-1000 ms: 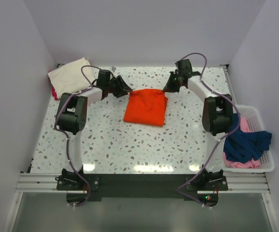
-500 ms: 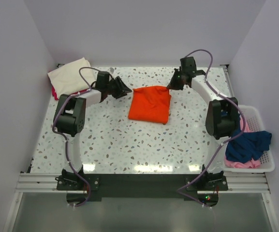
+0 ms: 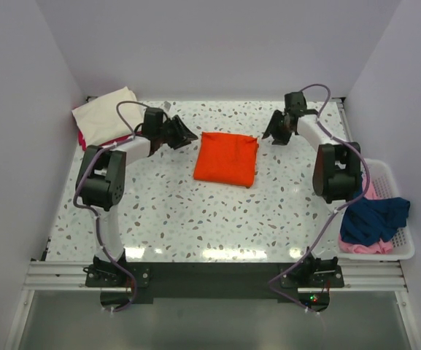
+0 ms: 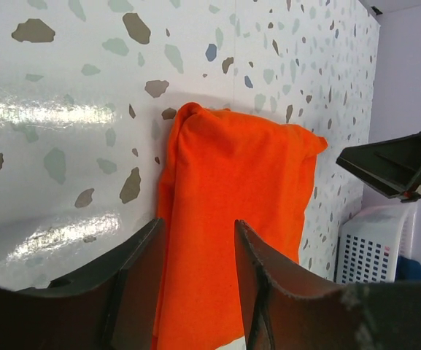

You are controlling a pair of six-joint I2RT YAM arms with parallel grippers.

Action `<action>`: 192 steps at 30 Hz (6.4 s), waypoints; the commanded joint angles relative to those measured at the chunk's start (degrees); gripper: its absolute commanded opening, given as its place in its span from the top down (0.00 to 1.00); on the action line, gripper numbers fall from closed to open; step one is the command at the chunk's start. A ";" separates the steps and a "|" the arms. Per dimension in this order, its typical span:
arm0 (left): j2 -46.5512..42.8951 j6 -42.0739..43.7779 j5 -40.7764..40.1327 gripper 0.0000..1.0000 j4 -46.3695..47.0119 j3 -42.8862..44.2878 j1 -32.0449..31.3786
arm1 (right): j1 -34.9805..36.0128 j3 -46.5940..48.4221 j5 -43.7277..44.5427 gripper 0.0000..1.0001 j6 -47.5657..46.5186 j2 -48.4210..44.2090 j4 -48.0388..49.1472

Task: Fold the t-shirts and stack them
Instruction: Fold the tshirt, then neatly place the folded tshirt to the corner

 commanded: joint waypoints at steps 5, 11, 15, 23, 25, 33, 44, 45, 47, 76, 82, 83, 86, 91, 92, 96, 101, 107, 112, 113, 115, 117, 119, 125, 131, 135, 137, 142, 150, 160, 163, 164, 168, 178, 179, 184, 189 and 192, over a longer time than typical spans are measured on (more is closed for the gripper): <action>-3.99 2.62 -2.10 0.63 -1.40 3.19 -5.91 | 9.34 -6.49 8.40 0.52 -1.30 -15.85 1.16; 0.40 1.48 -4.28 0.76 -1.14 5.40 -10.31 | 16.03 -9.76 9.46 0.55 -0.15 -13.41 5.73; 2.16 -0.10 -8.86 0.81 -1.32 2.34 -11.29 | 18.14 -9.76 10.07 0.54 -0.77 -7.97 7.32; 0.07 -3.00 -16.50 0.86 -1.06 -7.51 -14.10 | 20.86 -13.88 15.77 0.50 -3.57 -5.66 5.39; -1.60 -4.23 -17.12 0.86 0.17 -11.73 -14.36 | 21.66 -16.24 16.31 0.50 -3.67 -6.28 4.86; -14.60 -5.73 -19.15 0.87 -0.09 -24.72 -16.56 | 25.60 -29.60 15.00 0.50 -2.00 -17.17 6.44; -31.58 -4.33 -16.34 0.84 -1.93 -33.10 -17.35 | 25.09 -37.80 8.76 0.47 -6.83 -30.98 8.47; -30.97 -3.28 -16.25 0.84 -2.46 -30.92 -17.35 | 24.30 -36.75 8.67 0.48 -6.92 -30.81 8.02; -27.73 -2.05 -14.50 0.84 -2.63 -28.54 -17.35 | 23.94 -34.81 8.67 0.48 -6.31 -30.98 7.41; -2.48 -3.89 -19.85 0.82 -3.43 -10.24 -13.76 | 10.06 -39.02 4.01 0.60 -3.49 -19.82 11.62; -5.47 -2.40 -18.45 0.79 -3.52 -11.13 -12.43 | 8.39 -35.25 -0.38 0.60 -3.93 -19.12 11.54; -6.00 -2.05 -18.44 0.78 -3.86 -11.21 -12.26 | 8.13 -34.29 -0.73 0.60 -4.02 -18.42 11.36; -7.67 -1.34 -17.31 0.78 -3.78 -11.21 -11.90 | 8.04 -30.25 -4.15 0.62 -4.72 -17.10 10.75; -12.41 0.42 -13.62 0.76 -3.25 -10.95 -11.90 | 8.12 -25.49 -4.96 0.63 -6.65 -19.72 7.07; -13.29 1.03 -13.09 0.76 -3.08 -11.12 -11.90 | 8.12 -25.31 -4.43 0.63 -6.74 -20.86 6.53; -16.37 0.69 -8.44 0.75 -1.24 -13.40 -12.95 | 9.09 -27.58 -6.18 0.60 -5.34 -27.01 7.48; -17.96 -3.70 -1.41 0.76 8.05 -21.31 -17.34 | 11.46 -30.67 -17.42 0.60 -1.12 -26.51 17.85; -14.54 -7.57 2.03 0.79 18.35 -28.70 -20.51 | 11.99 -31.38 -26.66 0.63 3.45 -18.08 27.79; -12.16 -7.05 -3.21 0.83 14.87 -31.34 -22.27 | 11.38 -31.12 -25.79 0.63 3.10 -12.45 28.67; -11.98 -6.96 -4.20 0.84 12.24 -31.60 -22.62 | 10.77 -30.16 -26.05 0.64 3.10 -10.96 28.41; -11.46 -7.49 -6.13 0.85 11.08 -33.52 -23.15 | 9.89 -29.45 -27.01 0.65 3.89 -7.52 28.93; -11.37 -8.54 -6.58 0.87 11.60 -35.11 -23.33 | 8.04 -29.44 -28.59 0.66 5.55 -5.59 29.81; -11.46 -9.16 -6.93 0.87 12.30 -36.96 -23.33 | 6.20 -29.62 -30.08 0.66 6.35 -5.05 30.52; -17.77 -4.88 -8.59 0.76 6.89 -34.60 -22.72 | 5.22 -27.34 -32.11 0.65 6.70 -3.56 29.99; -26.05 3.47 -7.74 0.42 -1.92 -31.70 -12.88 | 5.31 -25.40 -31.06 0.65 4.51 -3.56 26.30; -22.10 10.25 -6.49 0.35 -10.19 -24.85 -10.32 | 5.22 -24.61 -30.88 0.65 3.81 -3.38 25.25; -19.30 12.63 -2.64 0.31 -10.02 -23.61 -9.97 | 5.31 -24.35 -30.88 0.65 3.72 -3.38 24.98; -11.91 14.04 5.54 0.24 -9.84 -18.60 -9.97 | 5.22 -24.26 -31.06 0.65 3.72 -3.03 24.81; -3.64 14.83 -3.40 0.30 -14.67 -13.51 -10.14 | 5.22 -24.87 -31.23 0.65 3.19 -3.91 24.81; 1.46 14.31 -11.85 0.43 -17.84 -12.01 -14.70 | 5.22 -25.05 -31.67 0.65 3.28 -4.08 25.16; 1.55 12.65 -13.26 0.47 -17.84 -11.74 -17.08 | 5.22 -24.96 -31.67 0.65 3.19 -4.09 25.16; 1.55 12.20 -13.61 0.49 -17.84 -11.65 -17.44 | 5.22 -24.96 -31.76 0.65 3.19 -4.09 25.33; 1.29 10.88 -16.76 0.68 -18.63 -10.51 -18.76 | 5.22 -24.70 -31.76 0.65 3.36 -4.70 25.33; 0.85 16.40 -38.56 1.00 -30.58 2.66 -19.20 | 7.07 -24.26 -19.65 0.44 7.05 -19.10 21.65; 1.63 17.20 -39.62 1.00 -31.19 5.02 -18.85 | 7.42 -24.78 -17.89 0.43 7.32 -22.07 21.12; 4.18 21.68 -46.56 1.00 -35.68 11.89 -16.31 | 9.44 -29.16 -11.99 0.43 7.67 -29.13 19.36; 7.26 27.03 -52.88 1.00 -38.40 21.11 -12.52 | 16.45 -32.52 -8.13 0.43 6.53 -33.17 17.78; 9.90 30.11 -53.69 1.00 -39.90 28.05 -9.10 | 20.59 -34.27 -6.80 0.44 6.26 -33.97 17.77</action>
